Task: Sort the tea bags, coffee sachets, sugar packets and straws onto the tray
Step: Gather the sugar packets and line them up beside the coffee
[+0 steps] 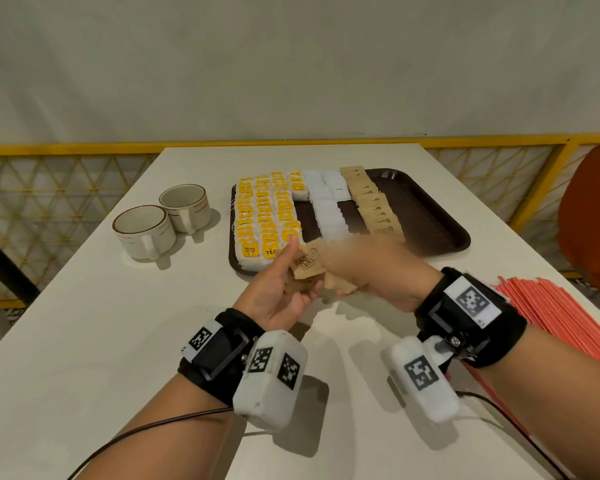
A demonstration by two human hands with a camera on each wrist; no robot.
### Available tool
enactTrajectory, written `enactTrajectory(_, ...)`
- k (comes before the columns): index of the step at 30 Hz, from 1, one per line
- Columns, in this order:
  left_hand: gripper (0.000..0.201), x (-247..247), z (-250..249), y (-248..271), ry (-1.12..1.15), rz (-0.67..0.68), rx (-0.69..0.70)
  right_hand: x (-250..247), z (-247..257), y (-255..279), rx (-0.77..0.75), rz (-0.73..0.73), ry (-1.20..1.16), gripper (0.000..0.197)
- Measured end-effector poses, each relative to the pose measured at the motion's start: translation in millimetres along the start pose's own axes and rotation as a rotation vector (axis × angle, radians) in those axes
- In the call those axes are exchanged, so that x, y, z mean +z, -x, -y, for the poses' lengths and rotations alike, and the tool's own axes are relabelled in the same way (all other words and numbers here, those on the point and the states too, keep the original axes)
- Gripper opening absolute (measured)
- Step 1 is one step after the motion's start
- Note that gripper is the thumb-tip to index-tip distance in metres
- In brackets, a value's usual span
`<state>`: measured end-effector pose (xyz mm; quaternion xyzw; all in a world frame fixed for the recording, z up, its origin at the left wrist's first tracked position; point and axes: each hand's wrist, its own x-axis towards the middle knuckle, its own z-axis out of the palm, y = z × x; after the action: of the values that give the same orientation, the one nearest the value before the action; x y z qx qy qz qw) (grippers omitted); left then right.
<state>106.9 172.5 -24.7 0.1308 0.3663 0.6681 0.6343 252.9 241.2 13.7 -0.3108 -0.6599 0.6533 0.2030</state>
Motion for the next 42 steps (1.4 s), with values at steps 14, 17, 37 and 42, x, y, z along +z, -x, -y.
enactTrajectory(14, 0.012, 0.0, -2.5, 0.3, 0.089, -0.025, 0.001, -17.8, 6.1, -2.6, 0.075, 0.035, -0.239, 0.034)
enactTrajectory(17, 0.024, 0.9, 2.1, 5.1, -0.072, 0.025, -0.047, -17.2, 4.6, -5.8, 0.068, 0.005, -0.136, 0.034)
enactTrajectory(37, 0.017, 0.5, 7.0, 6.1, -0.213, 0.048, 0.067, -12.5, -1.4, -3.7, -0.004, -0.024, 0.157, 0.029)
enactTrajectory(42, 0.015, -1.2, 4.6, 3.5, -0.179, 0.009, 0.078, -11.7, -2.3, -5.8, -0.041, -0.064, 0.23, 0.035)
